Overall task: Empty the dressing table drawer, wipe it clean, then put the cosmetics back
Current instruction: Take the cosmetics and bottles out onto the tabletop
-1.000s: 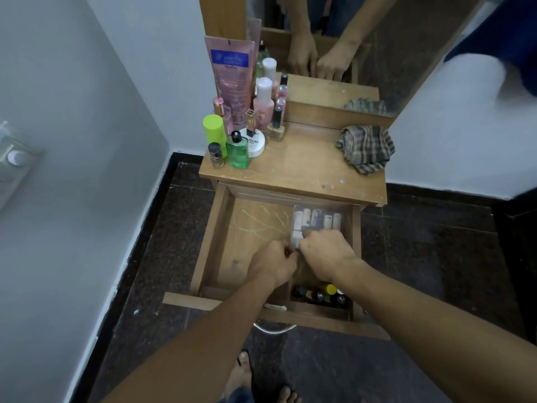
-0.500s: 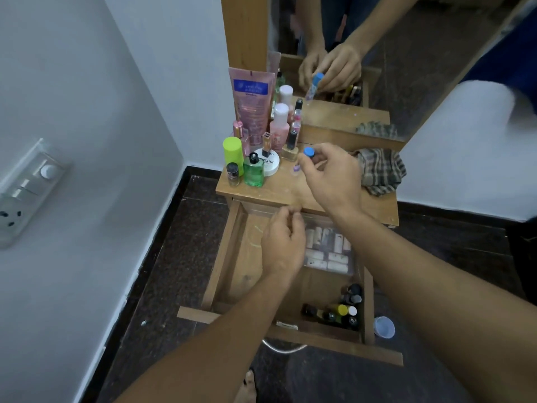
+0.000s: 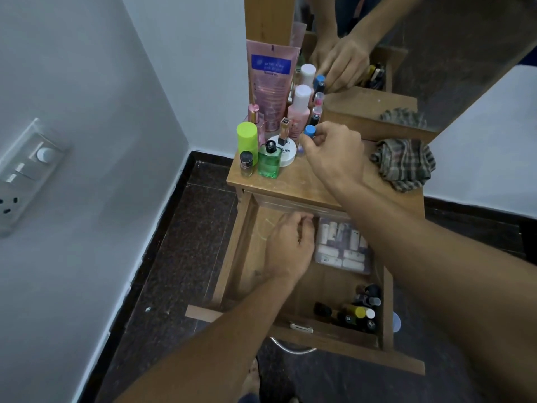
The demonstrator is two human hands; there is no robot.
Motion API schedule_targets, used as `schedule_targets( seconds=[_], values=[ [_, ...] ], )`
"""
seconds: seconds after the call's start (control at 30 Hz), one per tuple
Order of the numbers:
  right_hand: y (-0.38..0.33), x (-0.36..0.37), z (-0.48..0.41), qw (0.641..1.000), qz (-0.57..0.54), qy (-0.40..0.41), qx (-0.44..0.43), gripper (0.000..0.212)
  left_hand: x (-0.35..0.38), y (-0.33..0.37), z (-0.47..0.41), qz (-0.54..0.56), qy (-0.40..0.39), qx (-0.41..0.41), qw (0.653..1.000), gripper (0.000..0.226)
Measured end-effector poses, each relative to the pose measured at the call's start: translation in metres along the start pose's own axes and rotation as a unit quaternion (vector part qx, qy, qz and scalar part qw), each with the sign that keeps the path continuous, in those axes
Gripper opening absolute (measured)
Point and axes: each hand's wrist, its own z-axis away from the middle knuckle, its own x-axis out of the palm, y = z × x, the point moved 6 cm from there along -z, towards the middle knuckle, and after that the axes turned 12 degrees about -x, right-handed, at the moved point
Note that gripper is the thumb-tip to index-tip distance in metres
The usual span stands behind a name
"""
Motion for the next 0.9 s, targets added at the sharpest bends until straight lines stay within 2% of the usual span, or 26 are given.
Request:
schedule_targets(
  seconds=[0.27,0.43,0.53,0.67,0.77,0.9],
  values=[
    [-0.003,0.000,0.001,0.999,-0.008,-0.024,0.027,0.024,0.012,-0.011,0.002,-0.059,-0.065,-0.034,0.996,0.026],
    [0.003,-0.017,0.012,0.999,-0.026,-0.030,0.033,0.032,0.013,-0.017,0.013,-0.115,-0.112,-0.045,0.986,0.023],
    [0.013,-0.033,0.038,0.998,-0.032,-0.048,0.028,0.036,0.024,-0.025,0.028,-0.203,-0.245,-0.055,0.947,0.022],
    [0.033,-0.047,0.083,0.995,-0.007,-0.099,-0.005,0.029,0.038,-0.033,0.049,-0.286,-0.396,-0.071,0.870,0.044],
    [0.053,-0.046,0.113,0.990,-0.014,-0.138,0.014,0.026,0.045,-0.034,0.062,-0.344,-0.437,-0.052,0.829,0.049],
    [0.067,-0.047,0.140,0.987,-0.014,-0.158,0.030,0.021,0.054,-0.030,0.066,-0.386,-0.427,-0.013,0.818,0.044]
  ],
)
